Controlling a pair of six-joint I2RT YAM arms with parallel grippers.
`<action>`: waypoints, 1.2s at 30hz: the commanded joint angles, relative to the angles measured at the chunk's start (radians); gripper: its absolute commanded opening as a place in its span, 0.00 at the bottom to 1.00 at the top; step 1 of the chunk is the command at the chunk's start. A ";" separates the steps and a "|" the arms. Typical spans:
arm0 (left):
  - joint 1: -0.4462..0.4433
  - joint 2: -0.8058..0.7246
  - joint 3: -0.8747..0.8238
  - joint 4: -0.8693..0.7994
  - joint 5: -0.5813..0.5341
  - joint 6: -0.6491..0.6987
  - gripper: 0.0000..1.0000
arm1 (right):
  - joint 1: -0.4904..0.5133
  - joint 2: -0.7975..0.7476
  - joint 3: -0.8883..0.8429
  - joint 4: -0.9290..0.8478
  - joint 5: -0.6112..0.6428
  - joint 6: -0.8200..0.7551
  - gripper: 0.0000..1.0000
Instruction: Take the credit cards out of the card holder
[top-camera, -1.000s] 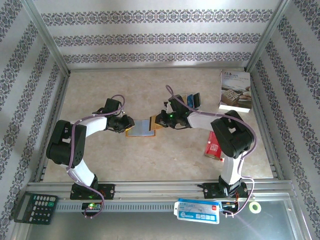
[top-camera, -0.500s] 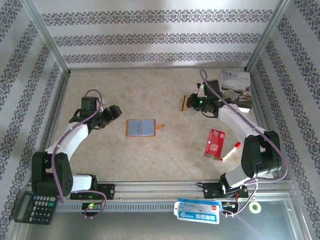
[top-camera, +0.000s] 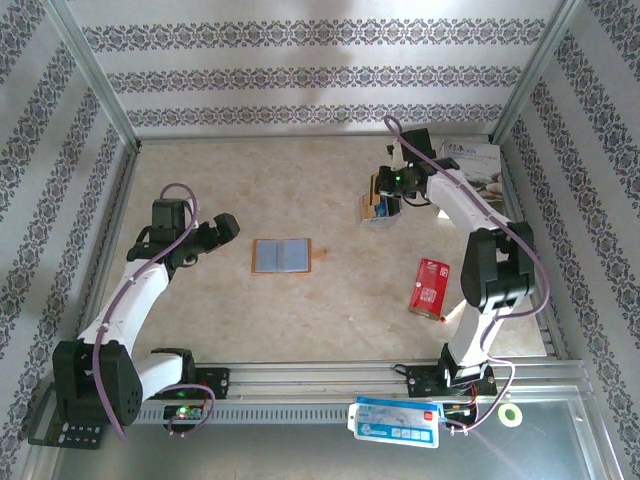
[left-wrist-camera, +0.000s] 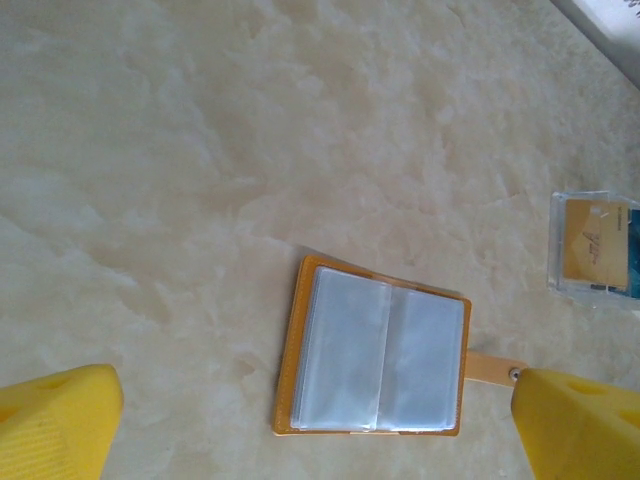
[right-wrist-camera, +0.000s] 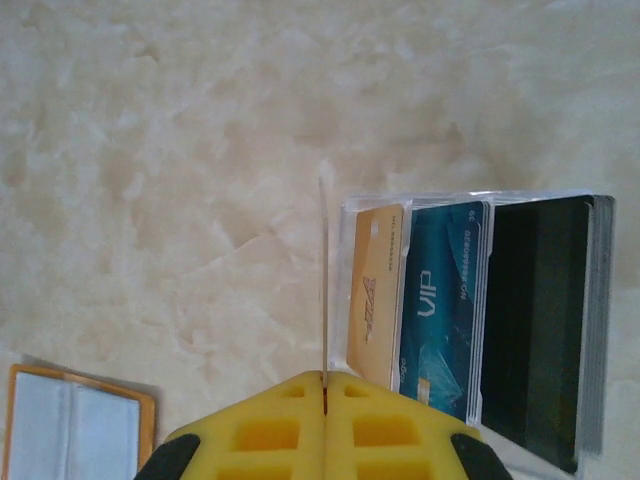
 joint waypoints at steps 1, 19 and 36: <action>0.009 0.008 -0.016 -0.028 0.017 0.025 1.00 | -0.012 0.057 0.079 -0.094 -0.028 -0.055 0.00; 0.010 0.005 0.000 -0.055 0.026 0.014 1.00 | -0.009 0.240 0.251 -0.208 0.048 -0.070 0.18; -0.118 0.111 0.009 0.030 0.040 -0.056 0.90 | 0.139 -0.067 -0.047 -0.024 0.019 0.101 0.50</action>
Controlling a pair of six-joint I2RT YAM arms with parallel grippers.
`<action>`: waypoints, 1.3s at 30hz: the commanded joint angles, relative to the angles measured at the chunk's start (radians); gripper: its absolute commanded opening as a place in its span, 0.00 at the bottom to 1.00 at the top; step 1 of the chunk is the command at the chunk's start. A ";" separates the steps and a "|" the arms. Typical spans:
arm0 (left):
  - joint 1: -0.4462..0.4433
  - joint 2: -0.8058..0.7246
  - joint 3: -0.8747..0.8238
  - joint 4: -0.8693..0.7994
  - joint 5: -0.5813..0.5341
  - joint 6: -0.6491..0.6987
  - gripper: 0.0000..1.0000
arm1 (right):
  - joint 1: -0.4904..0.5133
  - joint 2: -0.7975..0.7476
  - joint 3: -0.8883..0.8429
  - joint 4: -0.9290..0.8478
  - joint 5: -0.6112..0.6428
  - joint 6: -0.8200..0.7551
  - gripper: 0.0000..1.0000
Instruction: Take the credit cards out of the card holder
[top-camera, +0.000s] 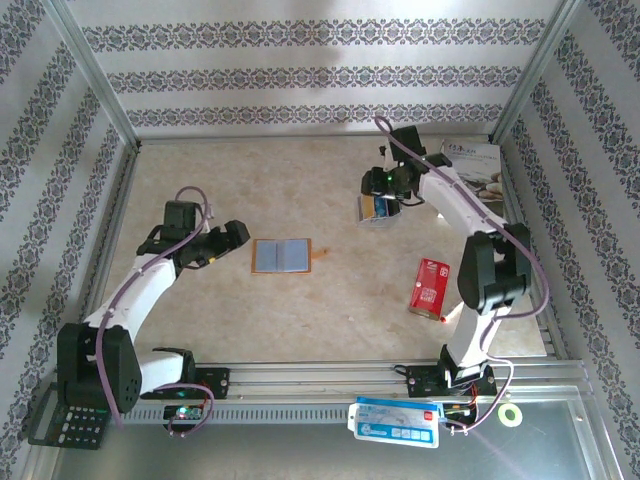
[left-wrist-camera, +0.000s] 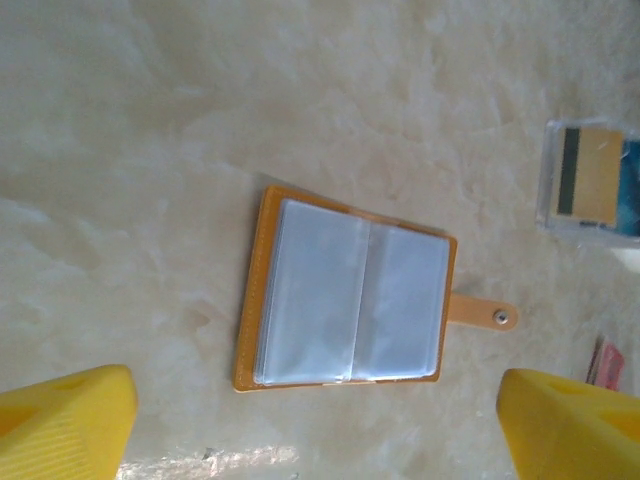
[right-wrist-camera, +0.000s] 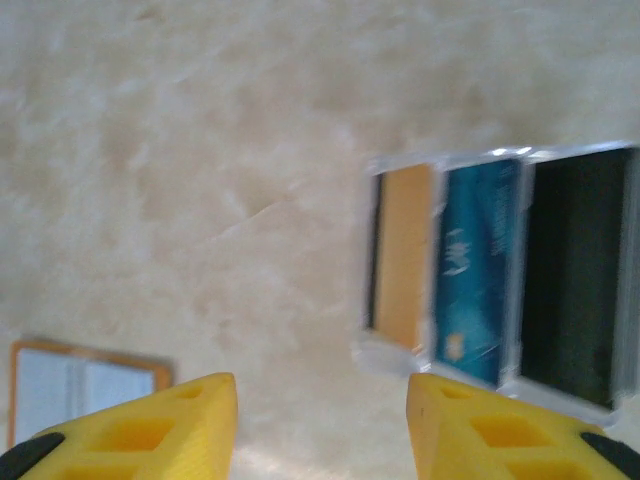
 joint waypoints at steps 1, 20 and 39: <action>-0.064 0.041 0.023 0.029 -0.059 -0.026 0.87 | 0.070 -0.012 -0.065 0.059 -0.071 0.059 0.50; -0.185 0.360 0.141 -0.022 -0.147 0.035 0.32 | 0.418 0.213 -0.097 0.326 -0.141 0.353 0.45; -0.239 0.492 0.246 -0.167 -0.300 0.072 0.33 | 0.421 0.308 -0.078 0.271 -0.116 0.333 0.44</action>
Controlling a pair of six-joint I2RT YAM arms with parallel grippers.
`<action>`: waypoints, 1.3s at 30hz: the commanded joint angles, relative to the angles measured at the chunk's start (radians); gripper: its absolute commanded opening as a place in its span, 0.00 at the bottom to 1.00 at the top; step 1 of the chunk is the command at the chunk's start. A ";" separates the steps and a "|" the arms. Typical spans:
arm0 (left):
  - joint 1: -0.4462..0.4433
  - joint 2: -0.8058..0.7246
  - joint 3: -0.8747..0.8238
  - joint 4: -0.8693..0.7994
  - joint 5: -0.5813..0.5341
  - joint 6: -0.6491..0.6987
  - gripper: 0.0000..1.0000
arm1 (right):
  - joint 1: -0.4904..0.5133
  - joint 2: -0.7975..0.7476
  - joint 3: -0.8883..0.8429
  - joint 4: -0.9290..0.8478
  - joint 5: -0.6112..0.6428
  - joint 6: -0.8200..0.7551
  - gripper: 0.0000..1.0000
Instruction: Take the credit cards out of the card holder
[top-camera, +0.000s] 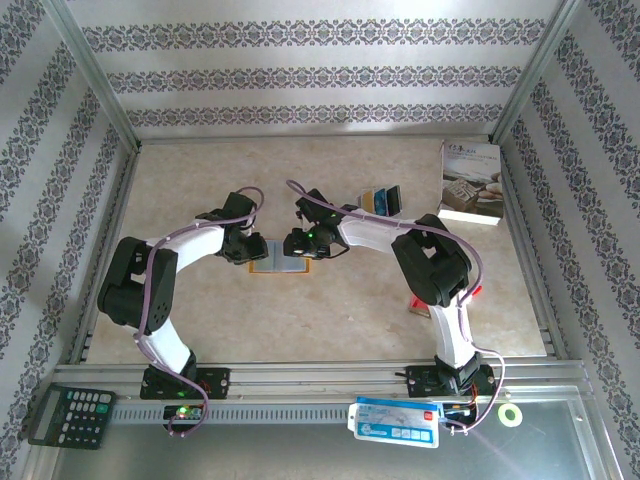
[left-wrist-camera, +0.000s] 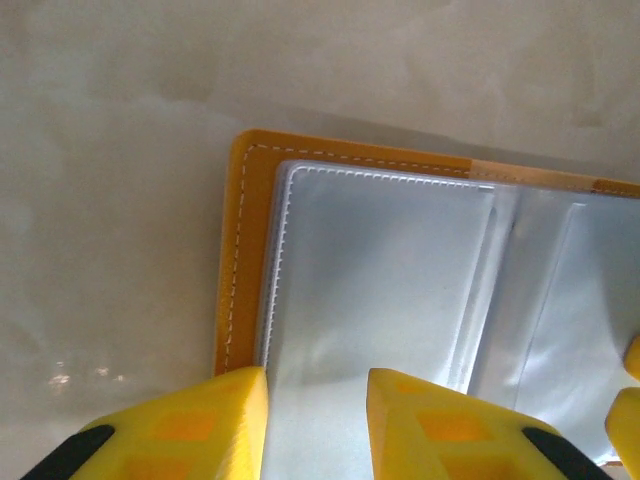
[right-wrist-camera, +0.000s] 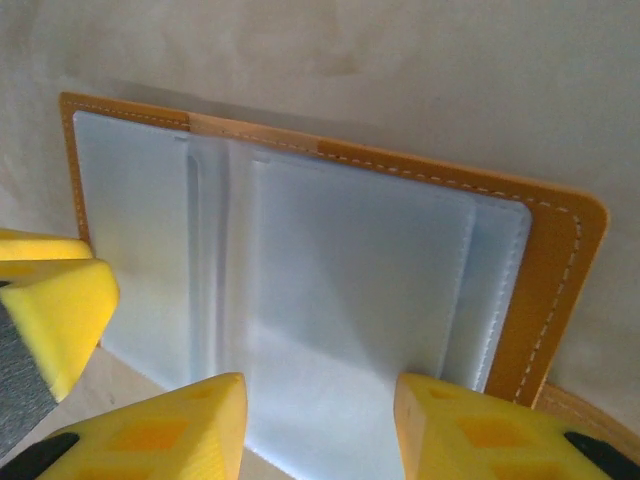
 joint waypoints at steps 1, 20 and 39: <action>-0.023 0.021 0.023 -0.090 -0.073 0.029 0.33 | -0.001 0.025 0.024 -0.026 0.026 -0.003 0.44; -0.034 0.004 0.016 -0.041 0.028 0.005 0.20 | -0.012 0.066 0.013 -0.027 0.003 0.006 0.42; -0.033 -0.082 0.017 -0.022 0.073 -0.011 0.24 | -0.017 0.081 -0.002 0.003 -0.014 0.028 0.41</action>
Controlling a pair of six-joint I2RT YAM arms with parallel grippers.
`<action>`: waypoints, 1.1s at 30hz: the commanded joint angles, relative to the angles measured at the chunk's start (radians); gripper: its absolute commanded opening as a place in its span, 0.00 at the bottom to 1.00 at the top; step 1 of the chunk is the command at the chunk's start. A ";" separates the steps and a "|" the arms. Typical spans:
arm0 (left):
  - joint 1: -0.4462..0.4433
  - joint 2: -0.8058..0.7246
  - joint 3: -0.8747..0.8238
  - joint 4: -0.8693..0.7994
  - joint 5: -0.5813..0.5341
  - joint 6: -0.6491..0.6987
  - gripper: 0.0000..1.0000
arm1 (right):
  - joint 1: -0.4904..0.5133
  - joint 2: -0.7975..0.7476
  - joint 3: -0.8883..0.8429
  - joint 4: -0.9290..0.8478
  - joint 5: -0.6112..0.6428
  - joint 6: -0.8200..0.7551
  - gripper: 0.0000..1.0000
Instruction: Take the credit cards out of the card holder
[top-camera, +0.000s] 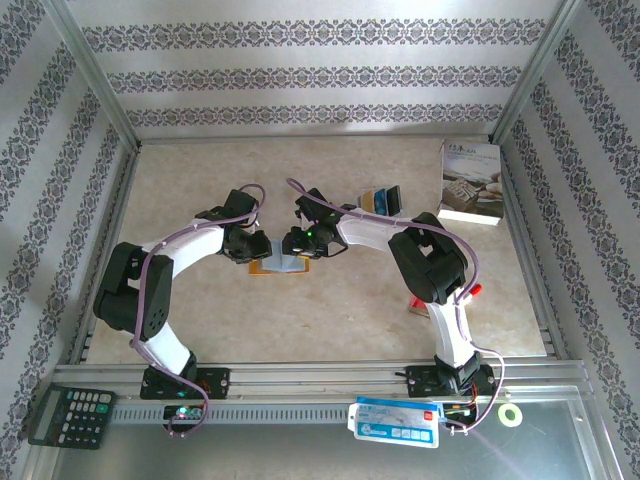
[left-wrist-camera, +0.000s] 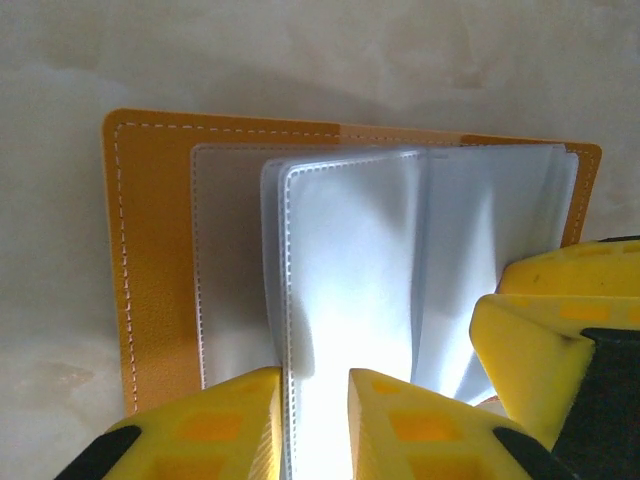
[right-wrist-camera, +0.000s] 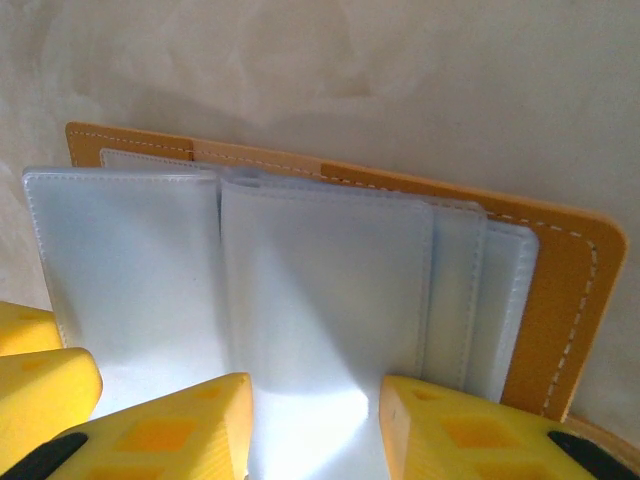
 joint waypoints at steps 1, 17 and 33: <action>-0.016 -0.040 0.001 0.002 -0.016 0.000 0.24 | -0.011 0.052 -0.017 -0.025 0.017 0.008 0.41; -0.016 0.006 -0.003 -0.016 -0.070 -0.019 0.54 | -0.011 0.053 -0.022 -0.018 0.015 0.012 0.41; -0.016 0.031 -0.006 -0.006 -0.056 -0.017 0.31 | -0.010 0.051 -0.024 -0.018 0.015 0.012 0.41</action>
